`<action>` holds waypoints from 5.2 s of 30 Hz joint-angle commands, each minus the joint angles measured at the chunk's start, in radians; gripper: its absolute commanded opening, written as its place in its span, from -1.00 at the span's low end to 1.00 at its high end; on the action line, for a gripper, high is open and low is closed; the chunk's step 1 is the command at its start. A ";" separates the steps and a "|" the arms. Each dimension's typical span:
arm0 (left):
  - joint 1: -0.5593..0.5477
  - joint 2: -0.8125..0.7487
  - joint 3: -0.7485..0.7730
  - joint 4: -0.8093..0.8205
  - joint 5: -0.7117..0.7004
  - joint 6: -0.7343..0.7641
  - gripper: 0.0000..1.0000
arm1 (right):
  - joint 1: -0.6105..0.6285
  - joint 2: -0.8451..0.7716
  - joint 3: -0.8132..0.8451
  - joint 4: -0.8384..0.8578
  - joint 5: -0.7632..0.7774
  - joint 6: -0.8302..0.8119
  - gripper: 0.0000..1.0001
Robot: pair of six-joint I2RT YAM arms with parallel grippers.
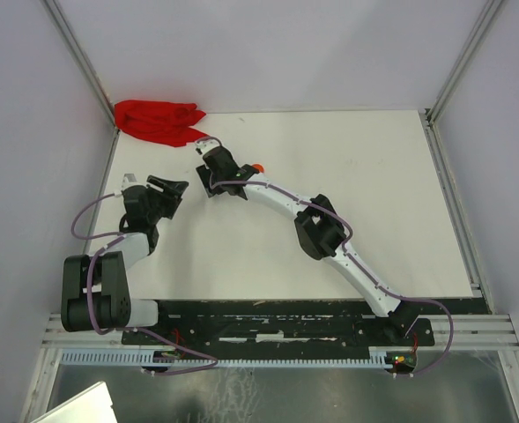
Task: Insert the wireless bluetooth earbuds into the charging case
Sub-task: Move the charging case to the center of the board, then pick up the charging case at the center of the board.
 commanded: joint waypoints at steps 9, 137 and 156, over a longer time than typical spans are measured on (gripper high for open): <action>0.013 -0.026 0.004 0.048 0.045 0.026 0.41 | 0.004 -0.251 -0.429 0.186 0.011 -0.118 0.00; -0.190 0.186 0.137 0.149 0.199 0.014 0.36 | -0.066 -0.786 -1.064 0.271 -0.127 -0.186 0.70; -0.126 0.164 0.120 0.159 0.262 -0.019 0.42 | -0.022 -0.589 -0.875 0.200 -0.187 -0.243 0.70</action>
